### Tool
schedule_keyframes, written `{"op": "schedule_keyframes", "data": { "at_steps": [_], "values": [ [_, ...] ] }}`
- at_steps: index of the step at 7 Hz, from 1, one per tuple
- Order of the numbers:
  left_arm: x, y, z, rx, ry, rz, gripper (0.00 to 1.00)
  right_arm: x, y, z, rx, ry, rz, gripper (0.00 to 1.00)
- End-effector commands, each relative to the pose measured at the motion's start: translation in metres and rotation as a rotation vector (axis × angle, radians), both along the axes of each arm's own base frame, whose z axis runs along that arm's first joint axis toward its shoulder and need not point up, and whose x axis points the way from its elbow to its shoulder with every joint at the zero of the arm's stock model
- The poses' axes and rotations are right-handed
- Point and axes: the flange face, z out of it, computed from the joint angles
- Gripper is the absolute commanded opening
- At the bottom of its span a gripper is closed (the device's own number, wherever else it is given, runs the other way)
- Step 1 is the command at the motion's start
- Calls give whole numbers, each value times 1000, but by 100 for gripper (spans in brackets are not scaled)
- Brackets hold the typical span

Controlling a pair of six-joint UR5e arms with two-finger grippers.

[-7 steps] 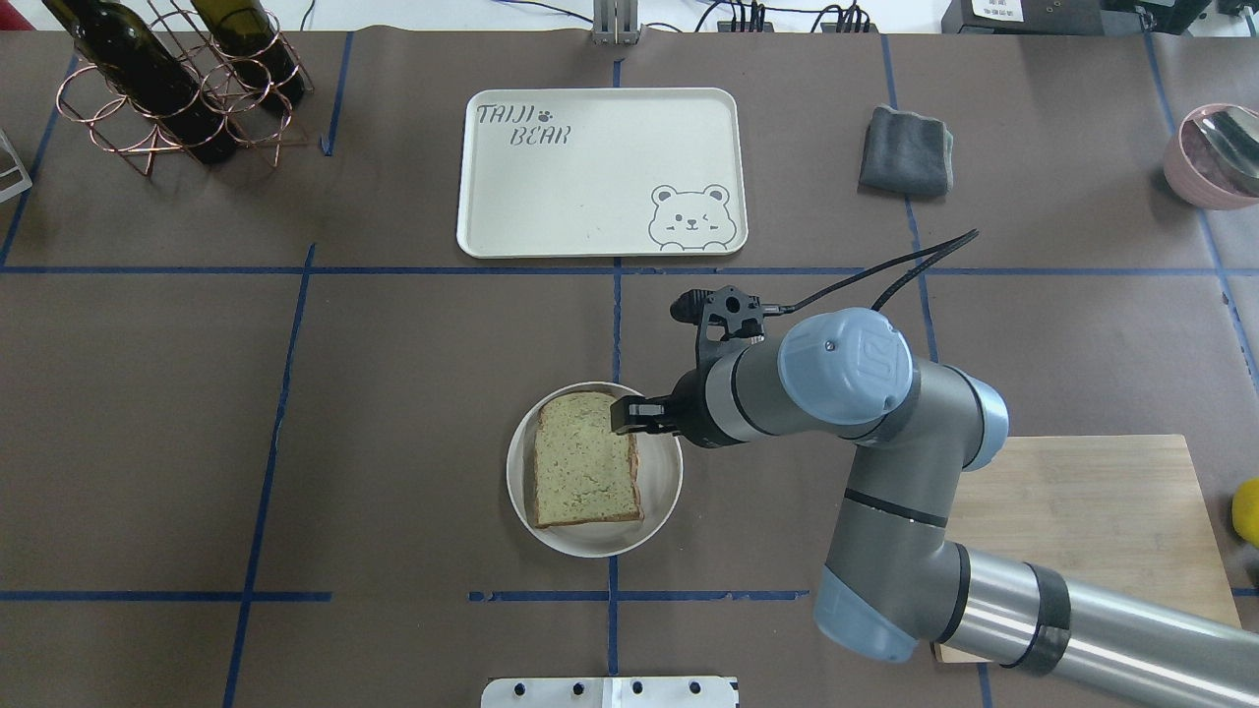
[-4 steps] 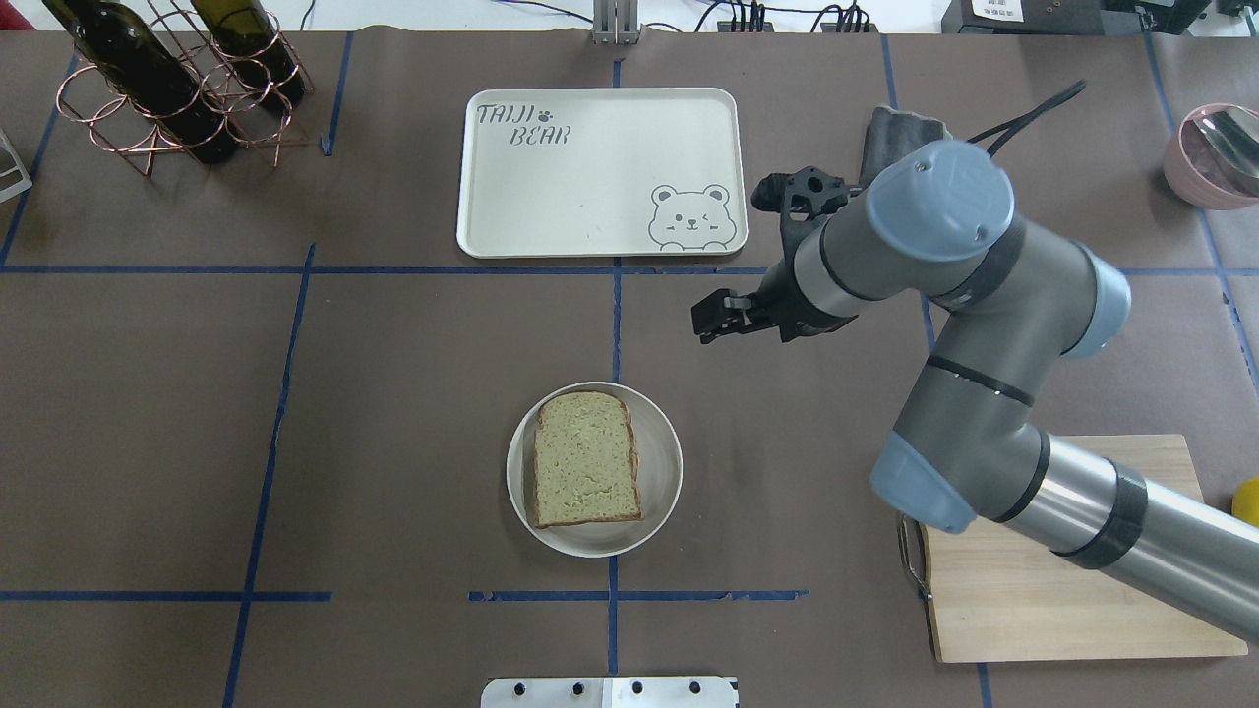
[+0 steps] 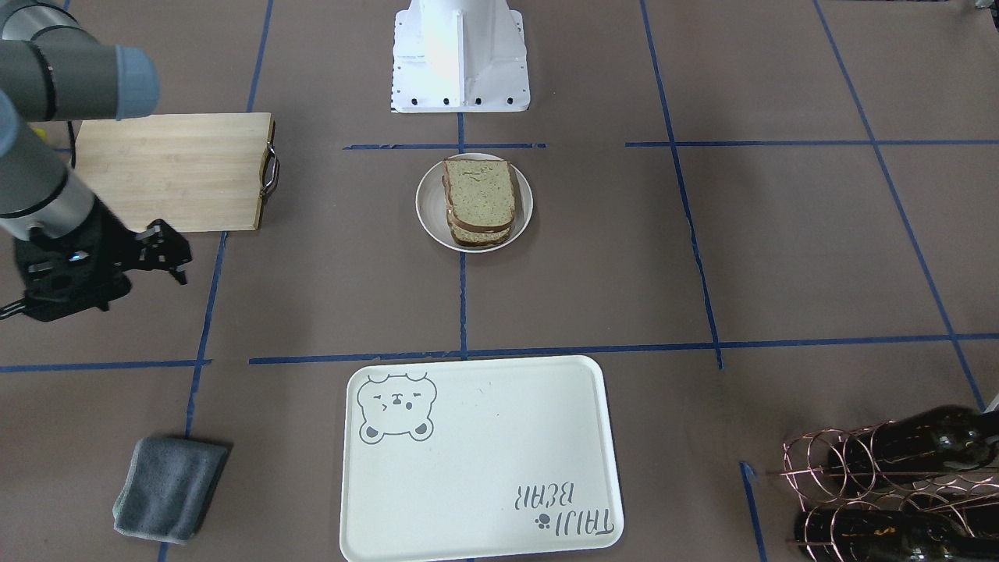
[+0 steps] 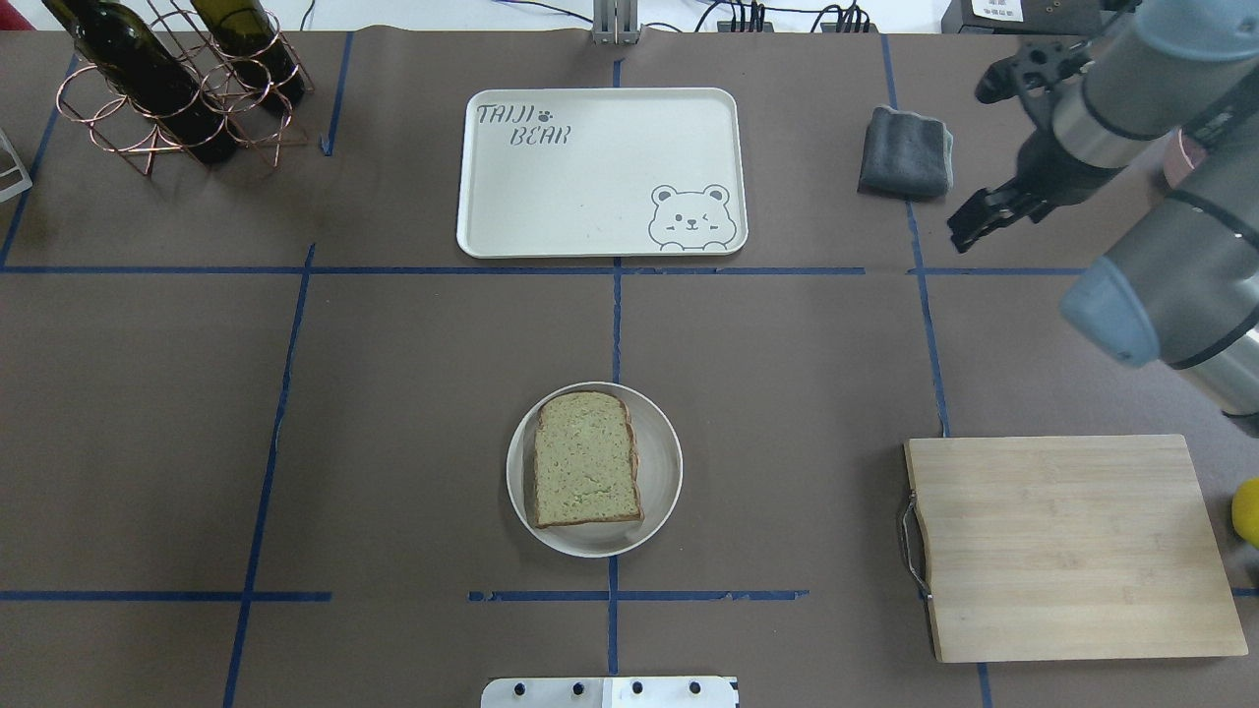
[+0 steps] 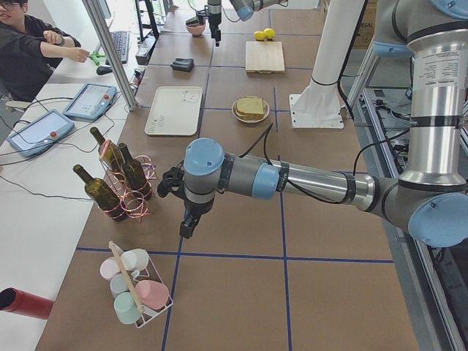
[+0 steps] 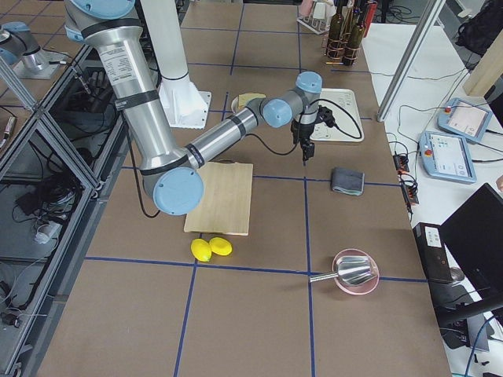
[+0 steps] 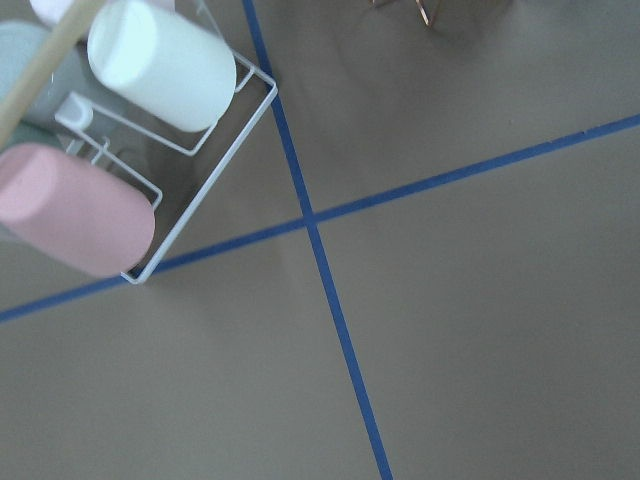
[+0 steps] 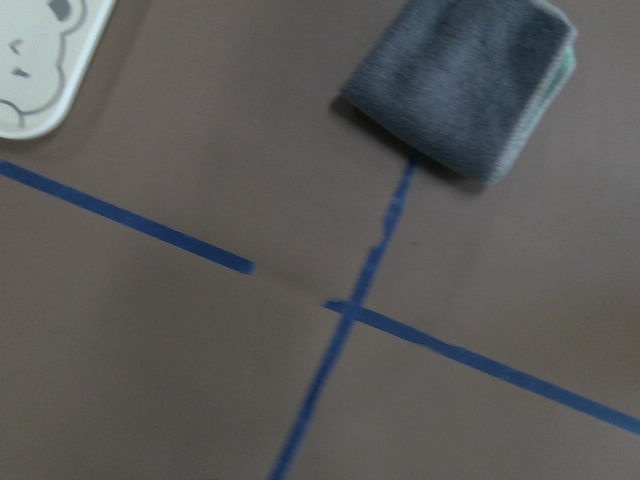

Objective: Make sandwich and place on tray

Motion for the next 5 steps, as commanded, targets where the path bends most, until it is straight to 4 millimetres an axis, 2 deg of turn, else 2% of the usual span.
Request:
{"op": "schedule_keyframes", "data": {
  "at_steps": [1, 2, 3, 4, 5],
  "values": [
    [15, -5, -2, 79, 138, 34, 100, 128, -12, 93, 12, -26, -78, 100],
    [41, -8, -16, 177, 138, 92, 100, 182, 8, 146, 10, -9, -92, 100],
    [65, -10, -30, 156, 176, 66, 100, 236, 39, 189, -63, -8, -19, 100],
    [116, -13, -61, 118, 239, 67, 100, 265, 61, 211, -125, -40, 36, 100],
    [168, -11, -96, 57, 317, 67, 100, 279, 75, 224, -150, -42, 66, 100]
  ]
}}
